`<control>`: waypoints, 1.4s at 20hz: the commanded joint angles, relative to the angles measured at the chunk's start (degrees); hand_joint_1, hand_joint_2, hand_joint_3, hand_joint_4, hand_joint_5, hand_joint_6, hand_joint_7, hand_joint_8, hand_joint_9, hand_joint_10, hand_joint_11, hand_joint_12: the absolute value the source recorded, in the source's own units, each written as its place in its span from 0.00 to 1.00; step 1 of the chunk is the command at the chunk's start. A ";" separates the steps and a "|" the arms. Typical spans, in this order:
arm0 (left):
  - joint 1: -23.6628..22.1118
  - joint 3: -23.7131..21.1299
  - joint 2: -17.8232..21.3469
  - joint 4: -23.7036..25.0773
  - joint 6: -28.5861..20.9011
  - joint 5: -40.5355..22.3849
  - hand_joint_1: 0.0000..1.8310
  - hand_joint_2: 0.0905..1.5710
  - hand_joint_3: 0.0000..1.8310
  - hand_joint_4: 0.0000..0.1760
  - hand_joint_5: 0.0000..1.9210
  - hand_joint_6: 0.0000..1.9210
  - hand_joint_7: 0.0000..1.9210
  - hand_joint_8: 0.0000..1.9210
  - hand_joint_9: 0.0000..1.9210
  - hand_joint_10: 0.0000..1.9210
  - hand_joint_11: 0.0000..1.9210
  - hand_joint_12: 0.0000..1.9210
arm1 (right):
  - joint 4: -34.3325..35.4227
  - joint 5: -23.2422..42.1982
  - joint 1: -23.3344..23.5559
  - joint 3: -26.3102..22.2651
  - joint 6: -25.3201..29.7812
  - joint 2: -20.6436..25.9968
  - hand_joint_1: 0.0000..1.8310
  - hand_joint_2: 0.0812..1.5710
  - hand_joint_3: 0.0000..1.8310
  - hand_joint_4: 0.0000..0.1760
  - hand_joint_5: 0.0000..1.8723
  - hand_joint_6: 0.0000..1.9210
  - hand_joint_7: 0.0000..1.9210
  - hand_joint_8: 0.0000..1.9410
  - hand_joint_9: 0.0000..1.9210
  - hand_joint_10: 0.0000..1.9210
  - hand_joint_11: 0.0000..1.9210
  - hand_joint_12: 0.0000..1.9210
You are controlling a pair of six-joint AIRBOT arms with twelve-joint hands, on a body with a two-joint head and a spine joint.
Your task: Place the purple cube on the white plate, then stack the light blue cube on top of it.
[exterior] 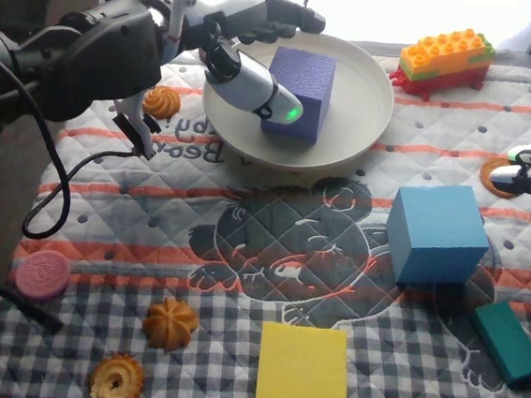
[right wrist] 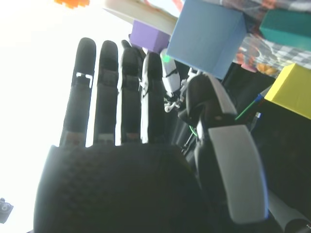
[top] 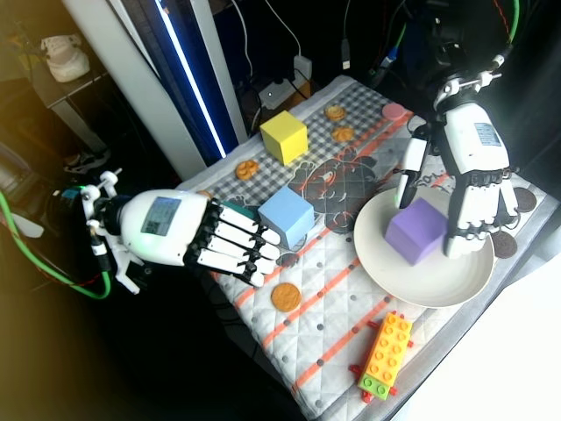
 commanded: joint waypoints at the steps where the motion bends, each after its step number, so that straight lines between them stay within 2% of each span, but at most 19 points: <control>1: 0.13 -0.24 0.50 -0.41 -0.25 -6.42 0.52 0.58 0.00 0.92 0.15 0.00 0.17 0.00 0.19 0.01 0.00 0.56 | 1.13 6.90 0.64 0.21 0.25 0.11 0.26 0.85 0.00 0.15 0.31 0.00 0.28 0.00 0.30 0.00 0.15 0.39; 3: 0.75 -2.07 1.92 -0.74 -0.25 -8.09 0.50 0.57 0.00 1.00 0.09 0.00 0.14 0.00 0.17 0.00 0.00 0.48 | 1.22 7.09 0.75 0.23 0.28 0.07 0.27 0.86 0.00 0.12 0.31 0.00 0.28 0.00 0.29 0.00 0.14 0.39; 6: 1.53 -7.06 6.16 -0.68 -0.19 -11.83 0.47 0.54 0.00 1.00 0.00 0.00 0.02 0.00 0.07 0.00 0.00 0.30 | 2.02 7.87 0.88 0.31 0.30 0.09 0.30 0.85 0.00 0.12 0.31 0.00 0.26 0.00 0.28 0.00 0.14 0.38; 8: 3.01 -11.49 9.99 1.10 -2.19 -16.08 0.46 0.53 0.00 1.00 0.00 0.00 0.00 0.00 0.04 0.01 0.00 0.22 | 2.45 9.07 0.88 0.31 1.02 0.31 0.32 0.83 0.00 0.11 0.32 0.00 0.26 0.00 0.27 0.00 0.15 0.35; 10: 5.82 -16.61 15.17 5.94 -8.12 -20.07 0.45 0.52 0.00 1.00 0.00 0.00 0.00 0.00 0.02 0.00 0.00 0.12 | 2.59 11.67 0.88 0.24 3.23 0.59 0.29 0.79 0.00 0.40 0.28 0.00 0.25 0.00 0.25 0.00 0.14 0.30; 11: 7.51 -18.92 17.55 6.98 -9.74 -21.53 0.42 0.53 0.00 1.00 0.00 0.00 0.00 0.00 0.00 0.00 0.00 0.02 | 2.61 12.92 0.87 0.20 4.08 0.62 0.29 0.77 0.00 0.33 0.26 0.00 0.24 0.00 0.24 0.00 0.11 0.31; 12: 9.69 -21.79 20.51 7.61 -10.90 -23.65 0.40 0.54 0.00 1.00 0.00 0.00 0.00 0.00 0.00 0.00 0.00 0.00 | 2.61 13.87 0.87 0.11 4.53 0.62 0.27 0.75 0.00 0.29 0.24 0.00 0.21 0.00 0.19 0.00 0.05 0.29; 13: 11.63 -24.11 22.69 7.84 -11.37 -25.37 0.38 0.54 0.01 1.00 0.00 0.00 0.00 0.00 0.00 0.00 0.00 0.00 | 2.61 14.48 0.91 -0.12 4.76 0.47 0.25 0.74 0.00 0.35 0.22 0.00 0.19 0.00 0.16 0.00 0.02 0.28; 14: 13.67 -26.53 24.75 7.89 -11.53 -27.47 0.36 0.55 0.01 1.00 0.00 0.00 0.00 0.00 0.00 0.00 0.00 0.00 | 2.59 14.77 0.98 -0.52 4.87 0.28 0.24 0.72 0.00 0.45 0.20 0.00 0.16 0.00 0.12 0.00 0.00 0.22; 16: 19.72 -33.31 30.28 8.03 -11.54 -33.15 0.38 0.54 0.00 1.00 0.00 0.00 0.00 0.00 0.00 0.00 0.00 0.00 | 1.28 15.00 1.27 -1.06 5.17 -0.42 0.24 0.66 0.00 0.78 0.17 0.00 0.15 0.00 0.11 0.00 0.00 0.13; 17: 22.42 -35.92 32.42 7.98 -11.55 -35.91 0.37 0.54 0.00 1.00 0.00 0.00 0.00 0.00 0.00 0.00 0.00 0.00 | 0.58 14.72 1.71 -0.95 5.64 -0.81 0.25 0.65 0.00 0.75 0.16 0.00 0.13 0.00 0.14 0.00 0.07 0.20; 19: 26.73 -40.36 35.57 7.59 -11.55 -41.62 0.38 0.53 0.00 1.00 0.00 0.00 0.00 0.00 0.00 0.00 0.00 0.00 | -0.20 13.22 2.68 -0.70 6.00 -1.38 0.23 0.63 0.00 0.97 0.12 0.00 0.08 0.00 0.12 0.00 0.11 0.22; 20: 28.84 -42.03 36.34 7.16 -11.55 -44.54 0.35 0.54 0.00 1.00 0.00 0.00 0.00 0.00 0.00 0.00 0.00 0.00 | -0.22 12.06 3.06 -0.33 6.01 -1.84 0.22 0.62 0.00 0.99 0.11 0.00 0.08 0.00 0.11 0.00 0.11 0.19; 22: 30.56 -43.27 36.59 7.03 -11.55 -46.82 0.40 0.54 0.00 1.00 0.00 0.00 0.00 0.00 0.00 0.00 0.00 0.00 | -0.22 9.93 3.74 0.42 6.10 -2.63 0.22 0.63 0.01 1.00 0.10 0.00 0.06 0.00 0.07 0.00 0.08 0.17; 23: 31.25 -43.79 36.59 7.13 -11.55 -47.48 0.39 0.56 0.01 1.00 0.00 0.00 0.00 0.00 0.00 0.00 0.00 0.00 | -0.26 8.19 4.34 1.17 6.40 -3.36 0.17 0.64 0.00 0.84 0.09 0.00 0.06 0.00 0.05 0.00 0.02 0.21; 24: 31.57 -43.98 36.58 7.24 -11.55 -47.58 0.39 0.58 0.01 1.00 0.00 0.00 0.00 0.00 0.00 0.00 0.00 0.00 | -0.34 7.11 4.65 1.69 6.78 -3.92 0.17 0.64 0.00 0.75 0.11 0.00 0.08 0.00 0.07 0.00 0.03 0.28; 26: 31.68 -44.06 36.36 7.31 -11.55 -47.40 0.41 0.58 0.01 1.00 0.00 0.00 0.00 0.00 0.00 0.00 0.00 0.00 | -1.01 4.62 5.76 2.87 7.68 -4.99 0.21 0.65 0.00 0.90 0.10 0.00 0.09 0.00 0.14 0.01 0.10 0.38; 27: 31.68 -44.06 36.32 7.31 -11.55 -47.40 0.41 0.58 0.01 1.00 0.00 0.00 0.00 0.00 0.00 0.00 0.00 0.00 | -1.44 3.56 6.38 3.30 7.81 -5.45 0.23 0.64 0.00 0.79 0.12 0.00 0.11 0.00 0.15 0.00 0.09 0.41; 28: 31.68 -44.06 36.31 7.32 -11.55 -47.03 0.41 0.58 0.00 1.00 0.00 0.00 0.00 0.00 0.00 0.00 0.00 0.00 | -2.05 2.10 7.30 3.96 7.89 -6.13 0.24 0.65 0.00 0.76 0.12 0.00 0.11 0.00 0.15 0.00 0.09 0.41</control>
